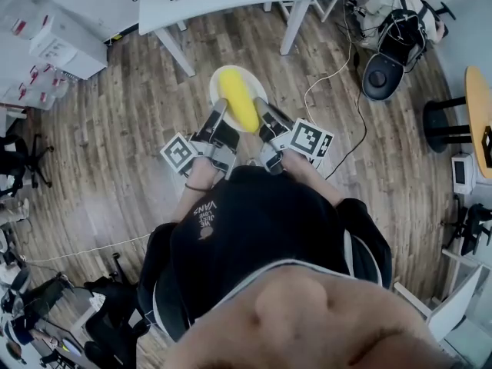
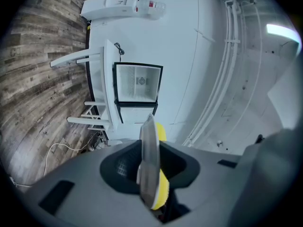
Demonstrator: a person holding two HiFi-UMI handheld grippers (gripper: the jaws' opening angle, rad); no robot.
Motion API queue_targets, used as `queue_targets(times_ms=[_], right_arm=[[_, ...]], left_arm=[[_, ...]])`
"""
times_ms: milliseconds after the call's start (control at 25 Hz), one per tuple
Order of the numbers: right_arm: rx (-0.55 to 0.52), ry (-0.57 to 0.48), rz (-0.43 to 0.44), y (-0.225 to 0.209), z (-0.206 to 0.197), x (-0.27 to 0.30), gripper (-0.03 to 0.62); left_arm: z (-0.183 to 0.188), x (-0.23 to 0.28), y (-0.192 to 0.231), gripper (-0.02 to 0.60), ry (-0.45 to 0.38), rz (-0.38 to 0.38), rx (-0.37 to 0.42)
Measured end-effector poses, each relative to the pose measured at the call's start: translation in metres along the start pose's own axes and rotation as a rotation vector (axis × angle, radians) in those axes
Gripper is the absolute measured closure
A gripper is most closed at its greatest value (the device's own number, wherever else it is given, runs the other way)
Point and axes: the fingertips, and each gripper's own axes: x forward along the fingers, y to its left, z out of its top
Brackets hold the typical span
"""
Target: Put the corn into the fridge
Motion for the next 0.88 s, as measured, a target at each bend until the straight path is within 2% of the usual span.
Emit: queue_targets(times_ms=[280, 560, 880], right_arm=[[-0.008, 0.039, 0.012, -0.013, 0.023, 0.01, 0.568], [0.005, 0.067, 0.011, -0.015, 0.023, 0.025, 0.568], [0.007, 0.057, -0.002, -0.024, 0.04, 0.049, 0.568]], left_arm=[[0.002, 0.023, 0.008, 0.497, -0.035, 0.005, -0.003], [0.015, 0.026, 0.013, 0.497, -0.058, 0.02, -0.011], [0.036, 0.049, 0.021, 0.497, -0.045, 0.017, -0.027]])
